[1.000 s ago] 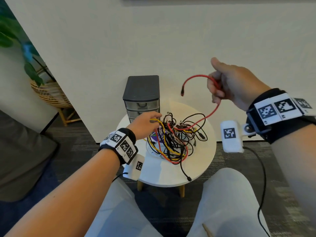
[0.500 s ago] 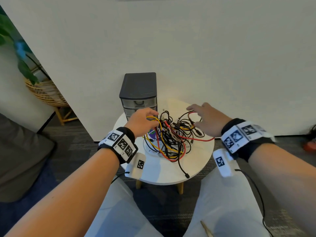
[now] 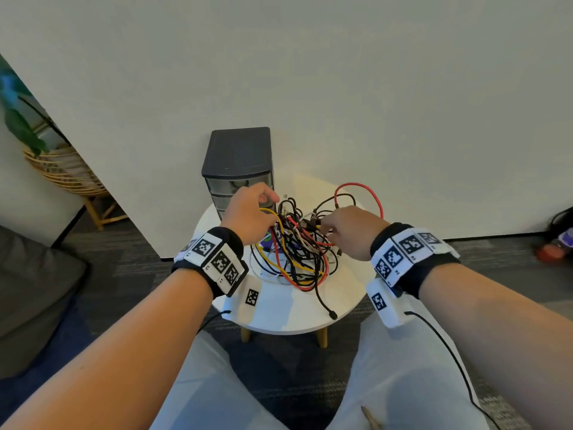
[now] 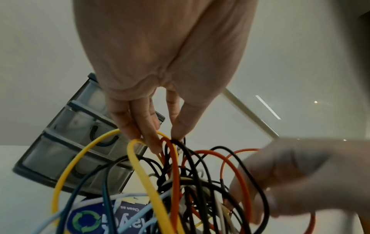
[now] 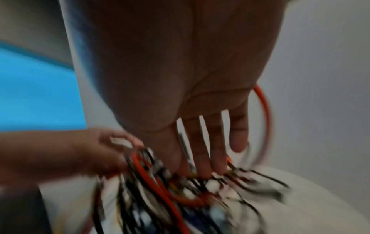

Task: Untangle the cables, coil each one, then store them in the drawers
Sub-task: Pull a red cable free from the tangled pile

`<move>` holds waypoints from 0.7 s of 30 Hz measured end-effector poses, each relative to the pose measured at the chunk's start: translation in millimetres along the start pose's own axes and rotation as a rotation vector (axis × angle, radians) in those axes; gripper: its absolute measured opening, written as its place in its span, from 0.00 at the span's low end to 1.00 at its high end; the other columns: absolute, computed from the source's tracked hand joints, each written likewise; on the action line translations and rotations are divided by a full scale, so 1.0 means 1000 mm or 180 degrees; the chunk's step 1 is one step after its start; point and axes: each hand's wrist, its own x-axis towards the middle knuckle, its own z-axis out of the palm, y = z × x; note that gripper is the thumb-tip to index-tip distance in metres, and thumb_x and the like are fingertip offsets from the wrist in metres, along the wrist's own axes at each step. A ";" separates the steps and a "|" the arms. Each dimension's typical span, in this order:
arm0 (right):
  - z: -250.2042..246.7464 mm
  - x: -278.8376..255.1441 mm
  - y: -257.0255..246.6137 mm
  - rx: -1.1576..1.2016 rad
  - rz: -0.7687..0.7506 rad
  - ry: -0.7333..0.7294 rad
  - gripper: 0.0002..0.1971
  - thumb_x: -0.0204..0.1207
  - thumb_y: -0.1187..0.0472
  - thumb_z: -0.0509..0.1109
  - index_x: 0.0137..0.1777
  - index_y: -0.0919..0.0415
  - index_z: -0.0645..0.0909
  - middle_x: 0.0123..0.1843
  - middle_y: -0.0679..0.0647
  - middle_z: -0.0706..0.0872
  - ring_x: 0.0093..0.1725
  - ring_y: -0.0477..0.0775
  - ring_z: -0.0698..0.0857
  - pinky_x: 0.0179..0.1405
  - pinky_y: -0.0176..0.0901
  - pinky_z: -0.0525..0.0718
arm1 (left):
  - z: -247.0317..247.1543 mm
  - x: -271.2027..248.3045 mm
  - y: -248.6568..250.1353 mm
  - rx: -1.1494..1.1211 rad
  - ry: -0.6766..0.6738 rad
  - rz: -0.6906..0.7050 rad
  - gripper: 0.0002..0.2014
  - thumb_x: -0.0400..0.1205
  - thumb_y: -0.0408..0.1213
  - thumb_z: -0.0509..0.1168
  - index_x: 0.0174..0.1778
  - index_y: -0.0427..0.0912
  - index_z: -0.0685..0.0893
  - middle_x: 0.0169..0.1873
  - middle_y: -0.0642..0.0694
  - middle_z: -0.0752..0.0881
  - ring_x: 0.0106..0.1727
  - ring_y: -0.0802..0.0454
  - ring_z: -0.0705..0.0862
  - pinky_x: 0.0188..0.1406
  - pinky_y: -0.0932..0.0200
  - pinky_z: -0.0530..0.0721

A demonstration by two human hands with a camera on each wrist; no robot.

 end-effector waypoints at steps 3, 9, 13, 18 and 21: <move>0.015 0.004 0.008 -0.0141 0.0219 -0.0106 0.11 0.86 0.60 0.63 0.64 0.55 0.83 0.59 0.59 0.85 0.52 0.62 0.86 0.47 0.48 0.83 | 0.000 0.000 0.002 -0.0142 -0.0044 -0.0048 0.16 0.80 0.26 0.72 0.58 0.51 0.84 0.62 0.49 0.82 0.60 0.54 0.80 0.37 0.71 0.72; 0.009 -0.008 0.006 -0.0218 0.0225 -0.0340 0.15 0.82 0.52 0.71 0.63 0.59 0.79 0.42 0.51 0.83 0.33 0.49 0.80 0.32 0.41 0.77 | 0.004 0.003 0.010 -0.0408 -0.0014 -0.0112 0.15 0.79 0.28 0.72 0.58 0.50 0.84 0.56 0.49 0.82 0.56 0.52 0.83 0.42 0.62 0.79; 0.002 -0.004 0.011 0.0092 0.0344 -0.0101 0.08 0.83 0.60 0.68 0.49 0.63 0.86 0.42 0.58 0.90 0.42 0.57 0.89 0.45 0.46 0.87 | 0.003 0.001 0.012 -0.0521 0.0068 -0.0064 0.13 0.83 0.30 0.70 0.61 0.49 0.83 0.55 0.49 0.83 0.54 0.52 0.84 0.41 0.65 0.78; 0.006 0.015 -0.006 0.0493 0.0139 0.0122 0.13 0.82 0.62 0.67 0.36 0.57 0.86 0.36 0.54 0.86 0.43 0.59 0.86 0.40 0.42 0.78 | -0.008 -0.007 0.021 -0.0672 -0.0088 0.0254 0.20 0.81 0.23 0.67 0.62 0.52 0.82 0.57 0.48 0.82 0.48 0.51 0.85 0.41 0.59 0.85; 0.008 0.025 -0.013 0.0652 0.0167 0.0289 0.18 0.82 0.61 0.65 0.28 0.52 0.78 0.32 0.53 0.82 0.40 0.61 0.84 0.37 0.43 0.74 | -0.020 -0.013 0.026 -0.0863 -0.0134 0.0525 0.21 0.80 0.23 0.68 0.62 0.53 0.82 0.59 0.47 0.83 0.44 0.40 0.90 0.44 0.52 0.90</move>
